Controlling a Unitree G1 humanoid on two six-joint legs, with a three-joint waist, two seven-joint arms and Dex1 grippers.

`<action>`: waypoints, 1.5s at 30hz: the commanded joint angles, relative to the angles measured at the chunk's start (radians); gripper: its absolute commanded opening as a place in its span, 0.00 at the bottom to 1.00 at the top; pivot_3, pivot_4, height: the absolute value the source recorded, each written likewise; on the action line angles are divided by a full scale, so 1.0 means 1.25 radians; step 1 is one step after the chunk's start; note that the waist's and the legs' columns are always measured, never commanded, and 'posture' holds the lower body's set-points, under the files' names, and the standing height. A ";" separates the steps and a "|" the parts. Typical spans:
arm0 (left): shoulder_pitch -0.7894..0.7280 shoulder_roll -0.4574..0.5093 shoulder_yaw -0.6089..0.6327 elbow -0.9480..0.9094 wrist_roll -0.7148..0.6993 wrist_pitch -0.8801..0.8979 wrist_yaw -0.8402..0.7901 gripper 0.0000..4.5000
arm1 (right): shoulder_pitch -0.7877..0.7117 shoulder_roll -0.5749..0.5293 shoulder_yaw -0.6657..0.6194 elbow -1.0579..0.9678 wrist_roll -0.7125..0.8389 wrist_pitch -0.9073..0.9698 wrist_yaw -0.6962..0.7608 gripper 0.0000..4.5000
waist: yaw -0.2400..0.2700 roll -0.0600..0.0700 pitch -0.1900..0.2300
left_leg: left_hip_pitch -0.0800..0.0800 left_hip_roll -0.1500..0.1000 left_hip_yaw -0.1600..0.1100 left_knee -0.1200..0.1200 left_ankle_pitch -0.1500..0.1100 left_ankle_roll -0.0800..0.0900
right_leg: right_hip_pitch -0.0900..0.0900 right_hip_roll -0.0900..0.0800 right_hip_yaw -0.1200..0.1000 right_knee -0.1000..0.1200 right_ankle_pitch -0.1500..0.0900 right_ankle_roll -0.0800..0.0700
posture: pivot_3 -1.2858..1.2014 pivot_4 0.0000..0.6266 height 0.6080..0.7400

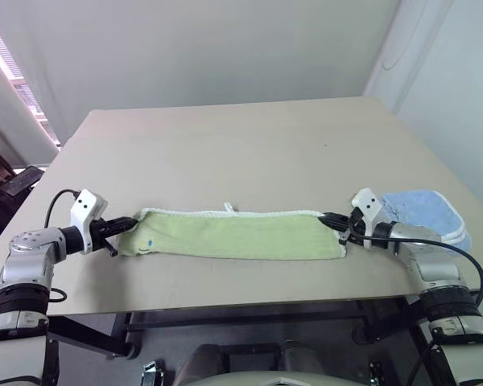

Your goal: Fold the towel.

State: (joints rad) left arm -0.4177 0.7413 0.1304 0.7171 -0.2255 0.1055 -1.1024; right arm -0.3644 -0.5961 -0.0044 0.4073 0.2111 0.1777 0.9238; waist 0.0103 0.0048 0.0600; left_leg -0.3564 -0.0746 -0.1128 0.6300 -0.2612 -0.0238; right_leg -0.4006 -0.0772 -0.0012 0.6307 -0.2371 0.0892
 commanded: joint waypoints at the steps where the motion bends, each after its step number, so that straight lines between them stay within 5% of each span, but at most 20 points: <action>1: -0.028 0.001 -0.007 0.016 0.015 -0.014 0.001 0.01 | -0.034 0.014 -0.004 0.001 -0.004 -0.006 -0.013 0.00 | 0.000 0.000 0.000 | 0.000 0.000 0.000 0.000 0.000 0.000 | 0.000 0.000 0.000 0.000 0.000 0.000 | 0.52 0.00 1.00; 6: -0.048 -0.005 -0.001 0.045 0.013 -0.012 0.009 0.01 | -0.041 0.021 -0.012 0.010 -0.012 0.004 -0.032 0.00 | 0.000 0.000 0.000 | 0.000 0.000 0.000 0.000 0.000 0.000 | 0.000 0.000 0.000 0.000 0.000 0.000 | 0.52 0.00 1.00; 12: -0.068 -0.006 0.026 0.053 -0.015 0.012 0.017 0.46 | -0.053 0.024 -0.019 0.015 -0.006 0.034 -0.052 0.00 | 0.000 0.000 0.000 | 0.000 0.000 0.000 0.001 0.000 0.000 | 0.000 0.000 0.000 0.000 0.001 0.000 | 0.52 0.00 1.00; 18: -0.057 0.008 0.059 0.026 -0.023 0.012 0.057 0.94 | -0.058 0.028 -0.028 -0.014 0.013 0.065 -0.049 0.47 | -0.001 0.000 0.000 | 0.000 0.000 0.000 0.000 0.000 0.000 | 0.000 0.000 0.000 0.000 0.001 0.001 | 0.52 0.00 1.00; 21: -0.034 0.024 0.079 0.001 -0.028 0.019 0.064 0.95 | -0.063 0.038 -0.055 -0.033 0.035 0.070 -0.070 0.71 | -0.002 0.000 0.000 | 0.000 0.000 0.000 0.000 0.000 0.000 | 0.000 0.000 0.000 0.000 0.001 0.002 | 0.52 0.00 1.00; 32: 0.093 0.037 0.084 -0.155 -0.026 0.000 0.077 0.95 | -0.046 0.056 -0.069 -0.108 0.066 0.111 -0.093 0.71 | 0.000 0.000 0.000 | -0.001 0.000 0.000 0.000 0.000 0.000 | -0.001 -0.001 0.001 0.000 0.001 0.002 | 0.52 0.00 1.00; 45: -0.082 -0.039 0.028 0.108 0.083 -0.079 0.285 0.95 | -0.056 0.058 -0.068 -0.100 0.062 0.127 -0.101 0.71 | -0.001 -0.001 -0.001 | 0.000 0.000 0.000 0.001 0.000 0.000 | 0.000 0.001 0.001 0.000 0.003 0.003 | 0.52 0.00 1.00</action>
State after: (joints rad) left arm -0.4917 0.6838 0.1430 0.8326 -0.1245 0.0165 -0.7819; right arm -0.4200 -0.5150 -0.0738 0.3110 0.2779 0.3265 0.7964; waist 0.0094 0.0034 0.0591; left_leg -0.3564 -0.0747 -0.1121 0.6310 -0.2611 -0.0237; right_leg -0.4008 -0.0767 0.0000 0.6308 -0.2334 0.0927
